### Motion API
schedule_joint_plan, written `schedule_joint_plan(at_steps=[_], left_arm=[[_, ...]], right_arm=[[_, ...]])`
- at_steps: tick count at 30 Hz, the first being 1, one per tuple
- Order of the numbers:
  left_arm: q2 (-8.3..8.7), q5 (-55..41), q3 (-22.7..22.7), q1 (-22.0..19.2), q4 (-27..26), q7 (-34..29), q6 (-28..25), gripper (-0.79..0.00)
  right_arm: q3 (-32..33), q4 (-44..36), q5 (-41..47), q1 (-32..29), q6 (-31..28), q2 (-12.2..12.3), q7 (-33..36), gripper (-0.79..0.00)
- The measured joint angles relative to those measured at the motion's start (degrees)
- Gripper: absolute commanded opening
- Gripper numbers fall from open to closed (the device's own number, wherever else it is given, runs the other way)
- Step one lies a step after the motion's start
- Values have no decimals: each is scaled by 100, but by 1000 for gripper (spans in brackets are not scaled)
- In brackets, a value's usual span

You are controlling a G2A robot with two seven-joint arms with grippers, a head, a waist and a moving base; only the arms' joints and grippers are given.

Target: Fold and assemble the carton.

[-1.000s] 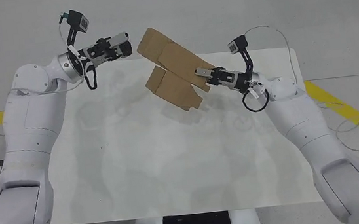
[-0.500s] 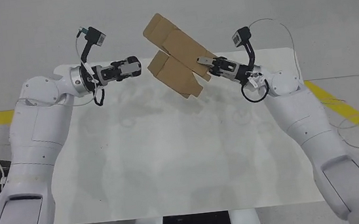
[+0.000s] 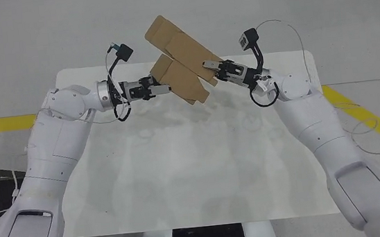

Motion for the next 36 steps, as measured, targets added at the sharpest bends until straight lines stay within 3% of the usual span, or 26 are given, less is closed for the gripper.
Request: schedule_joint_plan(at_steps=[2,3,4,8,17,18,23,24,25,36], left_arm=[[-14,81,42,-3,-4,153,74,0],[-19,102,59,-7,-7,204,106,-102],[-27,127,79,-15,-7,268,151,-379],[-49,181,126,-49,32,471,318,-785],[-65,1,134,-96,159,460,475,-785],[-65,-34,132,-99,169,432,491,-785],[-62,-119,129,-132,199,296,611,-785],[-61,-124,129,-136,202,284,628,-785],[-61,-127,129,-140,204,271,645,-785],[-52,-277,85,-227,322,77,728,-785]], right_arm=[[-19,34,24,10,-20,-31,9,-785],[-28,45,30,14,-29,-43,13,-785],[-39,56,39,18,-37,-60,18,-785],[-73,103,62,40,-51,-112,66,-785],[88,574,137,128,-303,-106,418,-785],[117,621,157,138,-320,-97,475,-745],[256,822,255,196,-385,-61,771,-446],[275,856,267,209,-396,-57,808,-92],[297,908,277,232,-415,-55,846,0],[160,1551,201,525,-745,-242,788,0]])
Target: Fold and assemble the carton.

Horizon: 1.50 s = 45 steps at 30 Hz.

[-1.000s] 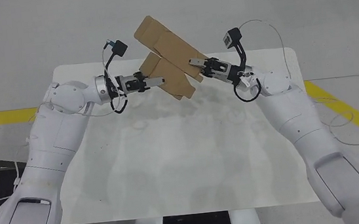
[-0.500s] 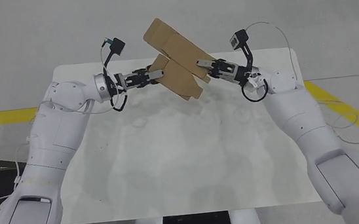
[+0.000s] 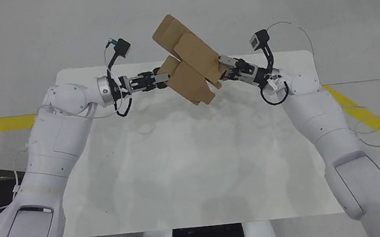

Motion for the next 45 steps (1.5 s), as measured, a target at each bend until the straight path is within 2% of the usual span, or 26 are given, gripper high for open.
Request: schedule_joint_plan(at_steps=[5,10,13,20,31,36,39,45], left_arm=[[24,12,4,-150,168,-457,37,-785],[48,104,33,-342,427,-928,-58,-785],[60,79,-20,-441,648,-906,-87,-785],[64,54,-5,-585,892,-1030,-66,-785],[64,58,-5,-577,883,-1021,-63,-785],[117,184,-39,-401,689,-1011,69,-785],[160,218,-61,-410,698,-1317,151,-785],[233,94,84,-435,459,-1769,489,-785]], right_arm=[[-148,-143,-277,23,-206,-43,-208,0],[-129,-321,-558,20,-282,116,-284,0],[-40,-372,-520,-34,-276,222,-278,0],[-36,-372,-510,-36,-272,222,-274,0],[-35,-372,-511,-36,-272,223,-274,0],[-36,-384,-517,-46,-261,224,-285,0],[-27,-594,-628,-137,101,261,-269,0],[167,-908,-520,-202,721,398,361,0]])
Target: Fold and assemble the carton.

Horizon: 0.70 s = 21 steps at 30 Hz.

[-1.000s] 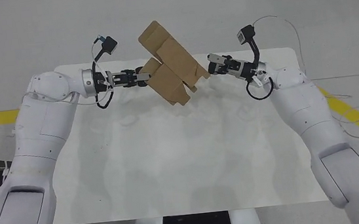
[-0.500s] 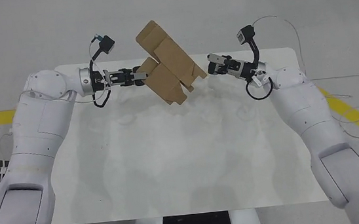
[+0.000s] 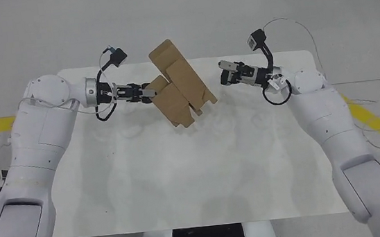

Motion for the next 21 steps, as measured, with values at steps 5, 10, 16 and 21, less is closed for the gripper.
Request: schedule_joint_plan(at_steps=[5,10,16,21], left_arm=[[107,-373,263,82,-515,-348,347,-785],[216,-686,637,137,-961,-593,594,-785],[274,-966,1188,75,-1199,-657,658,-785],[273,-1202,1573,-78,-1132,-633,636,-785]], right_arm=[[59,-319,-57,28,443,102,795,0],[107,-715,-411,-91,567,263,925,0],[110,-1369,-228,-417,762,418,1121,0],[-11,-1843,-165,-606,876,522,1235,0]])
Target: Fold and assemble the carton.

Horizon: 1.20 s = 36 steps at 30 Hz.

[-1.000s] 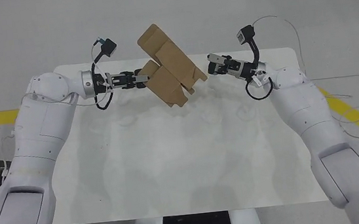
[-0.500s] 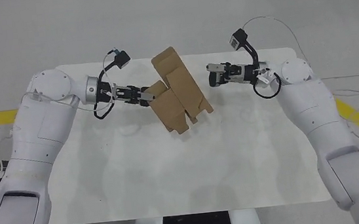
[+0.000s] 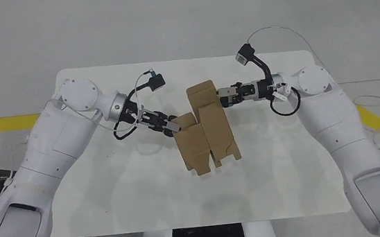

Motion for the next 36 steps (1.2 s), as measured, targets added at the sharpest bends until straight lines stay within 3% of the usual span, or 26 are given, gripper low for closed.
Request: schedule_joint_plan(at_steps=[2,5,8,11,20,21,22,23,36], left_arm=[[-6,-135,125,-74,83,3,-3,-785],[-12,-287,266,-174,204,19,-19,-785],[-9,-439,367,-252,308,19,-19,-785],[2,-536,444,-314,382,21,-22,-785],[46,-694,622,-424,475,96,-97,-785],[50,-718,633,-432,489,100,-100,-591],[54,-762,643,-442,509,102,-103,-209],[58,-804,645,-450,523,104,-104,0],[149,-1685,134,-354,905,558,-559,0]], right_arm=[[-82,-187,36,-57,34,35,34,0],[-198,-345,50,-99,35,80,35,-400],[-306,-418,72,-104,-15,112,-15,-554],[-433,-488,87,-85,-55,139,-55,-782],[-754,-515,402,-17,-53,202,-53,-785],[-774,-511,464,-15,-56,206,-56,-785],[-798,-506,551,-14,-58,212,-58,-785],[-813,-502,620,-12,-58,215,-58,-785],[-795,-84,1334,102,-186,198,-187,-785]])
